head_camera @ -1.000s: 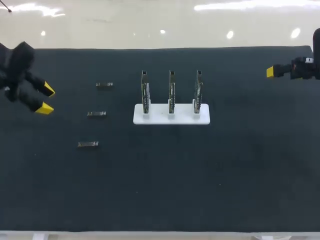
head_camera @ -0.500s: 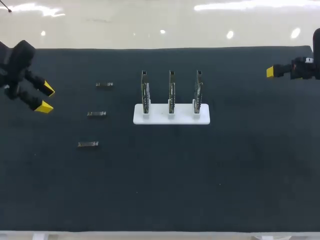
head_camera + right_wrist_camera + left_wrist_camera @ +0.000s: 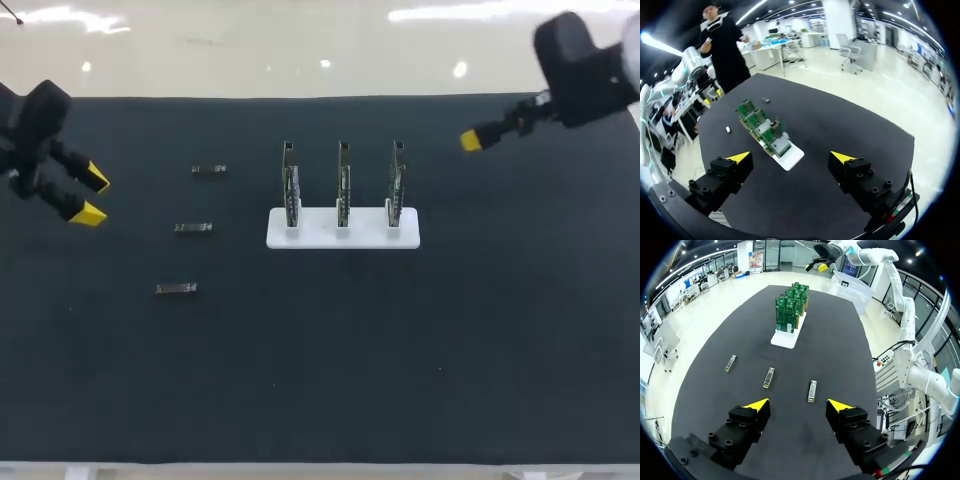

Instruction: Pick up the optical module with the left hand, and insert it into the network port with the right hand.

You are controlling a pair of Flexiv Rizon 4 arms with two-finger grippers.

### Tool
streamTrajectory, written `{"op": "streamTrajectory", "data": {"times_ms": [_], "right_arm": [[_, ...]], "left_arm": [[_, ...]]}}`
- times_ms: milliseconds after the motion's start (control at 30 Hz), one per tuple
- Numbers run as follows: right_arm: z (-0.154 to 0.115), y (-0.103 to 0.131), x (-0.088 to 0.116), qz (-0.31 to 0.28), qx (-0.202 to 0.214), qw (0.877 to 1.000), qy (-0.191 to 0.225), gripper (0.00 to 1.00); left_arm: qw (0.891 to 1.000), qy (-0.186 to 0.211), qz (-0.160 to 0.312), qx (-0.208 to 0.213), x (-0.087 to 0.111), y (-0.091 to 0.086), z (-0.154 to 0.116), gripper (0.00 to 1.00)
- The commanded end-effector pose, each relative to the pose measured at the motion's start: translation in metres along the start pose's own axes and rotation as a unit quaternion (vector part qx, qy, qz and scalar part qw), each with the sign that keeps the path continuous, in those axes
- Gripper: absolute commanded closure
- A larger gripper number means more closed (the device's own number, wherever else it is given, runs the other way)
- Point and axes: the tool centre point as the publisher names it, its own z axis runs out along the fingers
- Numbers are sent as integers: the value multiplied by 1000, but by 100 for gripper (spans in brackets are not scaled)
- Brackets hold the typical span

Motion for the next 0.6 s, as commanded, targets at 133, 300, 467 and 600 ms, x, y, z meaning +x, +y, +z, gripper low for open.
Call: {"op": "streamTrajectory", "data": {"times_ms": [133, 300, 467, 600], "right_arm": [[11, 26, -27, -206, -93, 973, 37, 0], [7, 43, -32, -286, -104, 952, 17, 0], [1, 46, -34, -322, -113, 940, 8, 0], [-2, 45, -35, -341, -121, 932, 4, 0]], "left_arm": [[1000, -1, 1, 1, 1, 1, 0, 0], [1000, -1, 1, 1, 1, 1, 0, 0], [1000, -1, 1, 1, 1, 1, 0, 0], [1000, -1, 1, 1, 1, 1, 0, 0]]}}
